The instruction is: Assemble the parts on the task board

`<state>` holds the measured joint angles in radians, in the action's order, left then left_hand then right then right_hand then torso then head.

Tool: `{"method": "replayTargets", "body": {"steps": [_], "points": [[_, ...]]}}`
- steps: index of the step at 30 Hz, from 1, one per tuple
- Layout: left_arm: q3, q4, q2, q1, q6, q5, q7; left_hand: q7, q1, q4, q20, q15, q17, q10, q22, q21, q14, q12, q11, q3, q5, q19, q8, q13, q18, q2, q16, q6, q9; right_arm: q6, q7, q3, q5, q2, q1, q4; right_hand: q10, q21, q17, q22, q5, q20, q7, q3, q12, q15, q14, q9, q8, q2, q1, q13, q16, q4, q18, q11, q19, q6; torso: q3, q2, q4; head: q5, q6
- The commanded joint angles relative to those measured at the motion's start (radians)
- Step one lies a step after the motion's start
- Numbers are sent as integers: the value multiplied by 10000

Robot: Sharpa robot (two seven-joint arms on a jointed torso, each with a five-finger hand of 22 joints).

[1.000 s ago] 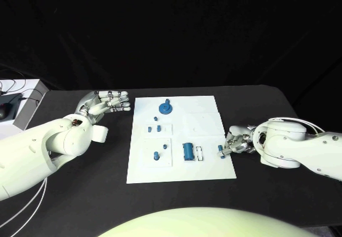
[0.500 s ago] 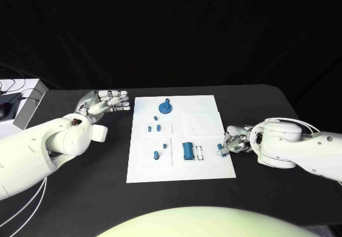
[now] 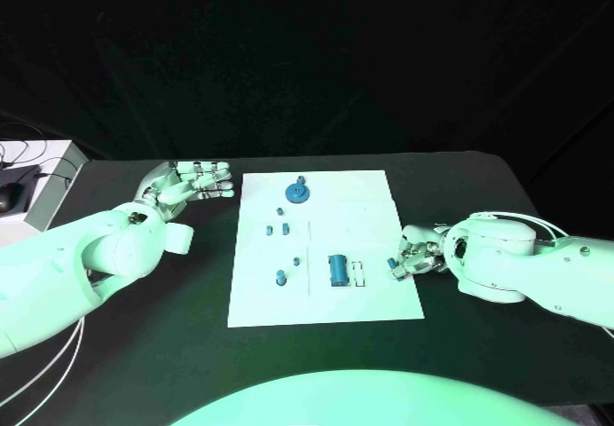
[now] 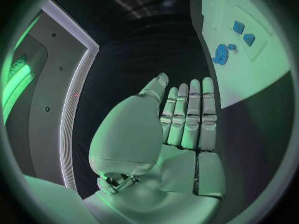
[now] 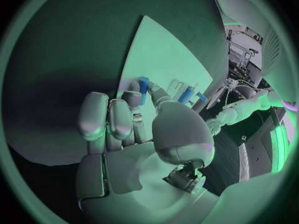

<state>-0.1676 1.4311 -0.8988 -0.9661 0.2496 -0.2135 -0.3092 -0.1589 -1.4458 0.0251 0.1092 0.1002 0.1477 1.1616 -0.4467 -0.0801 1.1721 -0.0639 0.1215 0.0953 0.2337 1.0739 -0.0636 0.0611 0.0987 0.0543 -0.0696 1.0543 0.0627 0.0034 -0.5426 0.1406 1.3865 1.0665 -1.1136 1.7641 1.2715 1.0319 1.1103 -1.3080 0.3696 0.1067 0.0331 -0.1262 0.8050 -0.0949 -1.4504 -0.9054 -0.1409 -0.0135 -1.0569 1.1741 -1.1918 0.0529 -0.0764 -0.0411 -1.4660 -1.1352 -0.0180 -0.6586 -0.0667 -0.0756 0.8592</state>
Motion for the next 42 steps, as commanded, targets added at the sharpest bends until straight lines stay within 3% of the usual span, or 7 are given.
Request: {"method": "replayTargets", "body": {"steps": [1, 3, 5, 8, 13, 23, 42], "points": [[-6, 30, 0, 2, -106, 39, -48, -10, -6, 34, 18, -4, 13, -35, 13, 2, 7, 3, 9, -17, 4, 57, 2, -6, -44, 51, -40, -42, -4, 206, -89, 127, 291, -91, 171, -112, -62, 26, 14, -1441, 133, 50, -54, -768, -57, -42, -50, 978, 198, 80, -40, -16, 51, 590, 157, -16, -450, 124, 2, 0, 1, 8, 2], [-6, 29, -1, 2, -104, 41, -39, -10, -6, 34, 18, -4, 13, -35, 13, 2, 7, 3, 9, -17, 4, 57, 2, -6, -44, 51, -40, -42, -4, 181, -79, 127, 235, -93, 173, -120, -80, 24, 18, -1442, 208, 60, -53, -1289, -83, -54, -49, 994, 214, 104, -114, -33, 58, 827, 161, -19, -446, 148, 3, 0, 3, 9, 2], [-6, 28, -2, 2, -104, 43, -28, -10, -6, 34, 18, -4, 13, -35, 13, 2, 7, 3, 9, -17, 4, 57, 2, -6, -44, 51, -40, -42, -4, 112, -54, 127, 59, -89, 175, -116, -70, 33, 32, -1444, 546, 63, -67, -1697, -82, -53, -55, 958, 188, 160, -49, -37, 55, 1005, 163, -31, -447, 165, 4, 1, 5, 15, 2], [-6, 27, -2, 2, -106, 45, -14, -10, -6, 34, 18, -4, 13, -35, 13, 2, 7, 3, 9, -17, 4, 57, 2, -6, -44, 51, -40, -42, -4, -105, 1, 126, -501, -71, 176, -97, -62, 146, 86, -1469, 668, 62, -65, -1931, -26, -55, -59, 875, 124, 301, 127, -7, 18, 1075, 176, -39, -456, 177, 5, -1, 7, 25, 5], [-6, 20, 3, 2, -114, 47, -1, -10, -6, 34, 18, -4, 13, -35, 13, 2, 7, 3, 9, -17, 4, 57, 2, -6, -44, 51, -40, -42, -4, -505, 86, 125, -1845, -22, 171, -52, -63, 165, 107, -1467, 1043, 72, -82, -2305, -35, -65, -58, 640, -32, 274, 242, -32, 24, 1300, 178, -53, -444, 276, 4, 2, 6, 23, 9], [-6, 5, 16, 2, -126, 56, 15, -13, -19, 45, 16, -7, 14, -30, 31, 0, 10, 2, 7, -9, 5, 65, -3, -5, -39, 37, -43, -49, -2, -845, 211, 121, -3685, 97, 80, 71, -61, 154, 102, -1460, 1104, 76, -90, -2371, -11, -67, -61, 550, -91, 252, 306, -30, 45, 1462, 176, -56, -435, 325, 4, -4, 7, 41, 22], [-6, 10, 9, 2, -144, 59, 35, -11, -47, 29, 11, -9, 12, -25, 35, -8, 11, 3, 5, 19, 8, 66, -2, -6, -40, 38, -43, -43, -3, -1189, 194, 108, -4079, 195, -216, 675, -78, 141, 97, -1456, 1100, 74, -90, -2253, -8, -65, -64, 579, -80, 250, 346, -36, 64, 1537, 173, -53, -432, 297, 3, -10, 5, 65, 29]]}}
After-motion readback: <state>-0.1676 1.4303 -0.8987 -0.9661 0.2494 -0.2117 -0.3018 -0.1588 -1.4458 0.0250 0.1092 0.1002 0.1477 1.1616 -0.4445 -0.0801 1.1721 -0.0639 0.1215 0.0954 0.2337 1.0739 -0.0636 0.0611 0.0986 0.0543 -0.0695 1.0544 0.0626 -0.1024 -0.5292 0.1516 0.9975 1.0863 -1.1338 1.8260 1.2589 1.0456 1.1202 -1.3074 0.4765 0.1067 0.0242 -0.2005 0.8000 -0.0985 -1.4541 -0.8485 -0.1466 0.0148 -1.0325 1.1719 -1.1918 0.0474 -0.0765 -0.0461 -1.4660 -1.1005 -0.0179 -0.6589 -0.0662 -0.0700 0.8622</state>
